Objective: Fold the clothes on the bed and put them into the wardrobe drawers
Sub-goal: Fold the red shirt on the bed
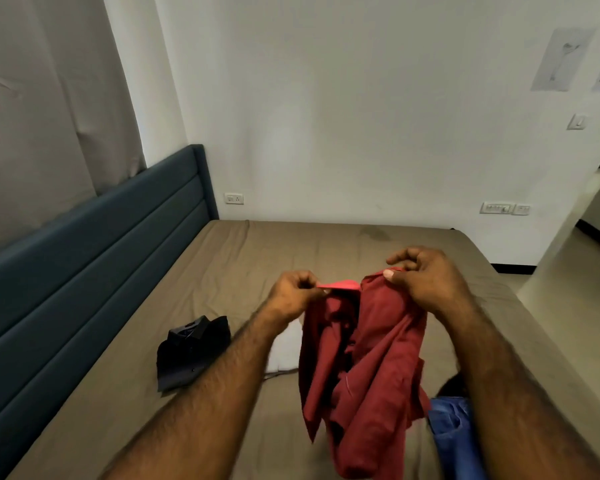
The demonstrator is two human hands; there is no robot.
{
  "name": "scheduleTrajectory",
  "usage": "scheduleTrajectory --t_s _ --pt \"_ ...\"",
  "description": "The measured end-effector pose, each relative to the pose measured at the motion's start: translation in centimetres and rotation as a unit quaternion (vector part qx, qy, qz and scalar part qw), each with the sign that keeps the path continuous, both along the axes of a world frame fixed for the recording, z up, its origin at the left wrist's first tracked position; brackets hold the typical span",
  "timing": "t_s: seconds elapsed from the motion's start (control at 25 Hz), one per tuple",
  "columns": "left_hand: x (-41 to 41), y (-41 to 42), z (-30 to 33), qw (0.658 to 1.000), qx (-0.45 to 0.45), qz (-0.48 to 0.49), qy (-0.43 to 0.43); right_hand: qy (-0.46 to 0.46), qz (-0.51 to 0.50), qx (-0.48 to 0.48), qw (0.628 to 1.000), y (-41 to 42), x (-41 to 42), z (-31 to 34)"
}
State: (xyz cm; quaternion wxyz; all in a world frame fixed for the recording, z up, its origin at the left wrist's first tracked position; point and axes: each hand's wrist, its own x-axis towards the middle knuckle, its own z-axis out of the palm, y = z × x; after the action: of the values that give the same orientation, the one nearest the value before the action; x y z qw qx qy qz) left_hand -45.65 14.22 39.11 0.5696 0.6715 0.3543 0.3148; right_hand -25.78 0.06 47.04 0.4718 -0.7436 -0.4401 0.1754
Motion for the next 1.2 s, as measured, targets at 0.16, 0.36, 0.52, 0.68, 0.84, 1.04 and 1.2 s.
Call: scheduleTrajectory --t_s 0.16,0.36,0.52,0.68,0.84,1.04,1.2 --pt "-0.6 -1.4 4.6 0.949 0.271 0.155 -0.036 -0.274 -0.098 0.156 0.944 -0.5 -1.9 -0.8" --pt "-1.7 -0.1 1.9 0.92 0.223 0.161 0.279 -0.155 -0.057 -0.045 0.985 1.2 -1.4 -6.0" --pt "-1.9 0.2 2.9 0.992 0.033 0.111 0.053 0.26 0.024 0.016 0.965 2.1 -1.3 -5.0" --pt "-4.6 0.3 4.0 0.983 -0.168 0.045 -0.057 0.4 0.055 0.008 0.915 1.0 -2.1 -4.5" --pt "-5.8 0.2 5.0 0.98 -0.197 -0.015 -0.034 0.216 0.014 -0.079 0.973 0.9 -1.5 -4.7" --pt "-6.6 1.5 4.7 0.978 -0.057 -0.02 0.198 0.06 -0.018 -0.16 0.985 1.0 0.0 -5.2" --pt "-6.1 1.4 4.1 0.896 0.104 -0.035 0.431 -0.046 -0.012 -0.228 0.972 1.0 0.2 -5.0"
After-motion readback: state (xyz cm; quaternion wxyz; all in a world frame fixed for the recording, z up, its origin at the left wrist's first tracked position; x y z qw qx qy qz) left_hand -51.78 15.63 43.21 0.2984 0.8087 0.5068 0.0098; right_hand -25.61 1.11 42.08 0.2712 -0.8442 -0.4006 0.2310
